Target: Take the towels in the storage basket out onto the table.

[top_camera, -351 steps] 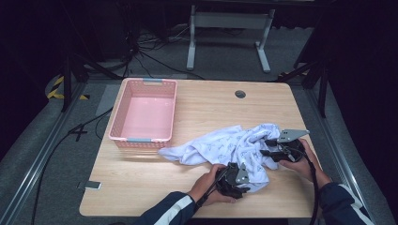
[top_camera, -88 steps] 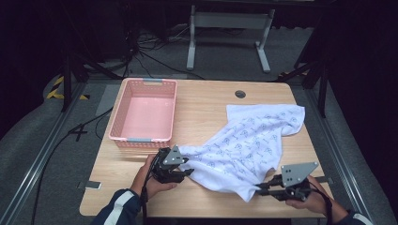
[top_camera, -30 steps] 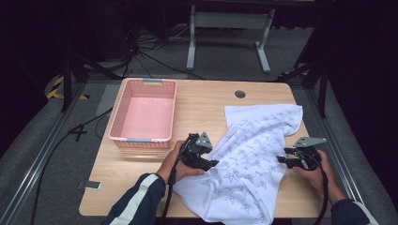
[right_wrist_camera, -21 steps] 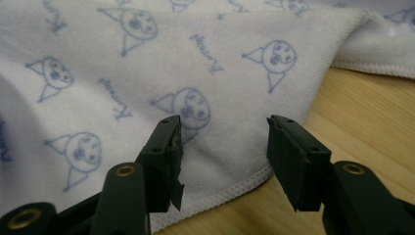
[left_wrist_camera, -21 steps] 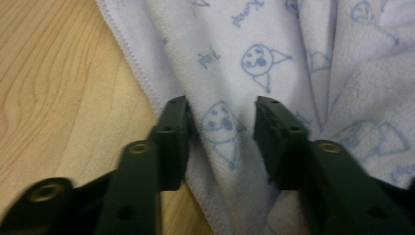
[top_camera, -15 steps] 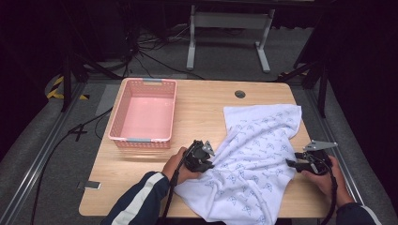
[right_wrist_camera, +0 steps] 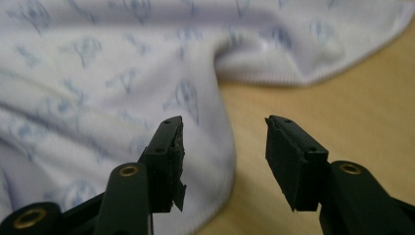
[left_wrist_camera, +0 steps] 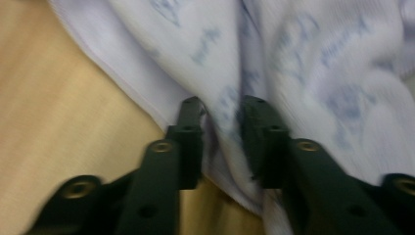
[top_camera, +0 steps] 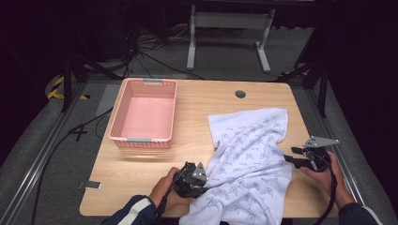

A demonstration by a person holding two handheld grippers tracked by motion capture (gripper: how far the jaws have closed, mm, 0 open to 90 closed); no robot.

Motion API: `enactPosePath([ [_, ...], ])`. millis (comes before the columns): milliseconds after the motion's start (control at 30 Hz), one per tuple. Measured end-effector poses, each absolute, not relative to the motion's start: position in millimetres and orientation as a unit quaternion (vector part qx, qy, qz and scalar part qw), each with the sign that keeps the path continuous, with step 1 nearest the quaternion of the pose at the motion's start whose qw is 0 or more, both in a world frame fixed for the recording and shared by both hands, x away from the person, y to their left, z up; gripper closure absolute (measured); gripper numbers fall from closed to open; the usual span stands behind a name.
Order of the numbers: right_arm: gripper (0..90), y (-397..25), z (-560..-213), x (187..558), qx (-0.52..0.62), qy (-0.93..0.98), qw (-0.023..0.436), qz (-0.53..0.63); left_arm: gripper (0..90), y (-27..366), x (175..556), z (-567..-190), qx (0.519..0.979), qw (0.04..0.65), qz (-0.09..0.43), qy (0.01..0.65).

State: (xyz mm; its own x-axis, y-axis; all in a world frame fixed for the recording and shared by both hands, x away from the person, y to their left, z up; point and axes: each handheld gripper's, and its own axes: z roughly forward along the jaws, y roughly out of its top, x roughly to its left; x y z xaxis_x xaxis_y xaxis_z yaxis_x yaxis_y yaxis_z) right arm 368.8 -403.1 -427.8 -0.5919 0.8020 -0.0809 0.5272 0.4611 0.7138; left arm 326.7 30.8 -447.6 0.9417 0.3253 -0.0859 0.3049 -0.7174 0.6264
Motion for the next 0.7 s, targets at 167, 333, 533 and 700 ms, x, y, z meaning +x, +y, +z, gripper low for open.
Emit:
enactPosePath([
  [167, 47.7, -384.6, -413.5, 399.1, 0.374, 0.826, 0.219, 0.361, 59.7, 23.9, 343.1, -448.5, 0.919, 0.351, 0.022, 0.179],
  [333, 53.3, -336.6, -402.8, 448.5, 0.342, 0.838, 0.209, 0.371, 56.5, 11.0, 353.2, -456.5, 0.924, 0.338, 0.014, 0.181],
  [533, 65.6, -278.6, -422.8, 499.9, 0.321, 0.874, 0.174, 0.32, 67.9, 15.7, 348.1, -458.5, 0.922, 0.343, 0.014, 0.179],
  [700, 75.4, -241.2, -433.7, 522.7, 0.288, 0.909, 0.162, 0.255, 77.7, 18.3, 338.1, -456.7, 0.93, 0.328, 0.026, 0.167],
])
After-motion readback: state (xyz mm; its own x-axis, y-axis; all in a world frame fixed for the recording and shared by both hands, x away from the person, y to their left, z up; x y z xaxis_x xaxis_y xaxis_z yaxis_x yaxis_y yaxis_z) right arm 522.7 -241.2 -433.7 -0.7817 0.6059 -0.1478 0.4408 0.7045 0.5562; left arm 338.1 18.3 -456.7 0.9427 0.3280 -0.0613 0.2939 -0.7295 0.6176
